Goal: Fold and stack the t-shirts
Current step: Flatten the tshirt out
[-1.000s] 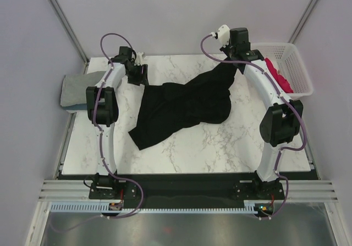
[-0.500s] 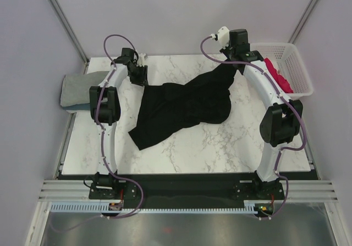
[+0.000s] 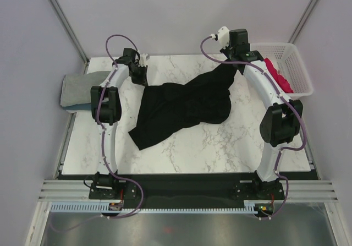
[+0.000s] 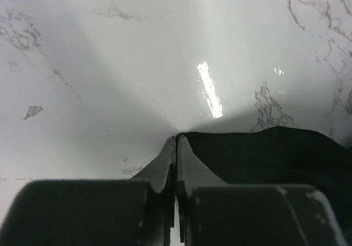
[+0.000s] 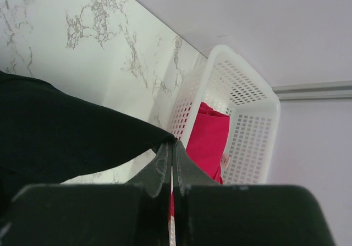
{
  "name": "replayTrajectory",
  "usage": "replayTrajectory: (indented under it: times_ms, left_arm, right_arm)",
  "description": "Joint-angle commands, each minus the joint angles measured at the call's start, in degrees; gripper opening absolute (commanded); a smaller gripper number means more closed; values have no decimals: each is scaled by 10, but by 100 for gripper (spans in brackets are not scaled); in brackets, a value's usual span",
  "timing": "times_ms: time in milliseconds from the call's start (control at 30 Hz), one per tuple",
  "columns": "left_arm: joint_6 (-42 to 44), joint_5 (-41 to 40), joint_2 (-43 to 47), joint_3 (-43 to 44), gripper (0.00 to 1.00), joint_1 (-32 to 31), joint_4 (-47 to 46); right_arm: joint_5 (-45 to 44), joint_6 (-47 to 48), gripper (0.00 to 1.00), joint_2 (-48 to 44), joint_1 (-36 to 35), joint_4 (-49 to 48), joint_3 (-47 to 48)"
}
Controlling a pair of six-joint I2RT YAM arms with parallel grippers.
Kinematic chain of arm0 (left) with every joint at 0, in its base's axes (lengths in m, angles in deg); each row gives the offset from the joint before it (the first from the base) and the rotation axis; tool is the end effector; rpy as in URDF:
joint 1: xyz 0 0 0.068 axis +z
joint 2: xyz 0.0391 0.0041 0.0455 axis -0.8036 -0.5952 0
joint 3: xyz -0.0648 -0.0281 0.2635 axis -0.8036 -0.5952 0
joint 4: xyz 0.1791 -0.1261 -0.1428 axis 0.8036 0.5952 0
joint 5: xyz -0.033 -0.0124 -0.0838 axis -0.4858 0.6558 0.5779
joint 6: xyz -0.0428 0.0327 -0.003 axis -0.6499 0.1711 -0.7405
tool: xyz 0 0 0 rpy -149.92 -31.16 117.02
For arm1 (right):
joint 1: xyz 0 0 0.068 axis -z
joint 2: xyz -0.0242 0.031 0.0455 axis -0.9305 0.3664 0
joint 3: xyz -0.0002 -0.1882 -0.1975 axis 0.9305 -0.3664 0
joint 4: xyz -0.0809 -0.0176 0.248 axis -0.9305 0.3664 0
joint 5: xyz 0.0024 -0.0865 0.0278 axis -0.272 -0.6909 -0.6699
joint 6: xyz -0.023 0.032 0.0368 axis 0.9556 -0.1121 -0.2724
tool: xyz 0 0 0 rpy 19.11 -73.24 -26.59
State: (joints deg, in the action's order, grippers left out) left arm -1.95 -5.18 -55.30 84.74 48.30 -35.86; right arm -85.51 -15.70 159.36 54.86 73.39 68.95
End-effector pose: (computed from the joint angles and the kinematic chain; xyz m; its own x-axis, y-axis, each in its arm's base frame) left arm 0.5293 -0.0599 0.1614 -0.8253 0.1901 -0.5318 0.3560 0.9061 -0.2284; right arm 0.4441 0.0971 0.3475 -0.4244 -0.6787 -0.5995 -0.2858 0.7286 -0.6225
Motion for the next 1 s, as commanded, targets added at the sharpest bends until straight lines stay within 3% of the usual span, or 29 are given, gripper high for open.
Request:
replayTrajectory:
  times_ms: [0, 333, 567, 967]
  left_arm:
    - [13, 17, 29, 1, 2, 2, 9]
    - [13, 23, 270, -16, 2, 46, 12]
    - [6, 50, 399, -36, 2, 84, 23]
    - [23, 79, 614, -103, 2, 85, 37]
  right_arm:
    - [-21, 5, 0, -22, 3, -13, 1]
    - [-48, -10, 0, -44, 8, -31, 39]
    - [-20, -108, 0, -50, 38, 54, 122]
    - [33, -167, 0, -240, 41, 93, 98]
